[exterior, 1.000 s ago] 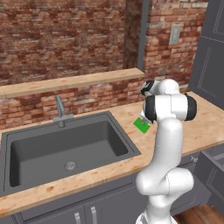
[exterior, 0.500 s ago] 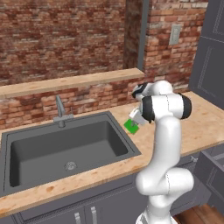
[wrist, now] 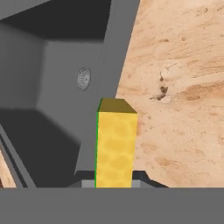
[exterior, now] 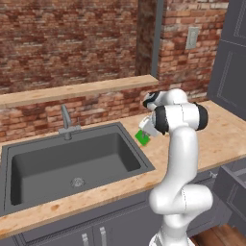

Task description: Restock the sink supplies by placing the sponge and soap dispenser on the counter and next to the sink. Make sure the soap dispenser is upright.

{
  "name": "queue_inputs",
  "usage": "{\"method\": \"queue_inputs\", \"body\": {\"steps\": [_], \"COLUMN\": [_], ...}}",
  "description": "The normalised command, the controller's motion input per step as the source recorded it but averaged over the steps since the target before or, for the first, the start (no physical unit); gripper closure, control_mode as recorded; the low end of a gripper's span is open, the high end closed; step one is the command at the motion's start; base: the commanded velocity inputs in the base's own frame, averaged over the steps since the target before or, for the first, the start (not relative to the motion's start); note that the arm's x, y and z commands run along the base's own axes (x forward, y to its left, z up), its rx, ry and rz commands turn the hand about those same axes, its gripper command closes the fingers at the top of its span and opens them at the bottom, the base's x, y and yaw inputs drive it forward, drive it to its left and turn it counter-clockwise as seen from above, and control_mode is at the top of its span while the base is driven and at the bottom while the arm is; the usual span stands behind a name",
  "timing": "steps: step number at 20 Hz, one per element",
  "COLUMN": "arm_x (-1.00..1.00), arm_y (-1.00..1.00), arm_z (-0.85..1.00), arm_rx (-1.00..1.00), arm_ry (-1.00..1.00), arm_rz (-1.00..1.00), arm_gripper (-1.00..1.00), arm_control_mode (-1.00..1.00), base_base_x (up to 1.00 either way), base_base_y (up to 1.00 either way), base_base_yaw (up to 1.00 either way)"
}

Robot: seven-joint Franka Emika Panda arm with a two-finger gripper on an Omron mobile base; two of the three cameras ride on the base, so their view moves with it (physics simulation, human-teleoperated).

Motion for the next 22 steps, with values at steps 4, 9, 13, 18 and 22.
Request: {"method": "queue_inputs", "body": {"steps": [4, 9, 13, 18, 22], "arm_x": [0.11, -0.03, -0.07, -0.21, -0.23], "arm_y": [-0.02, 0.00, -0.09, -0.31, -0.27], "arm_z": [-0.25, -0.37, -0.05, 0.00, 0.14], "arm_rx": [-0.03, -0.06, -0.03, 0.00, 0.00], "arm_ry": [0.00, -0.05, -0.13, -0.16, -0.20], "arm_rz": [-0.06, -0.06, -0.08, -0.13, -0.13], "arm_gripper": [1.00, -1.00, -1.00, -1.00, -1.00], "arm_control_mode": [-1.00, -1.00, -1.00, -1.00, -1.00], "base_base_x": [0.00, 0.00, 0.00, 0.00, 0.00], "base_base_y": [0.00, 0.00, 0.00, 0.00, 0.00], "base_base_yaw": [0.00, 0.00, 0.00, 0.00, 0.00]}}
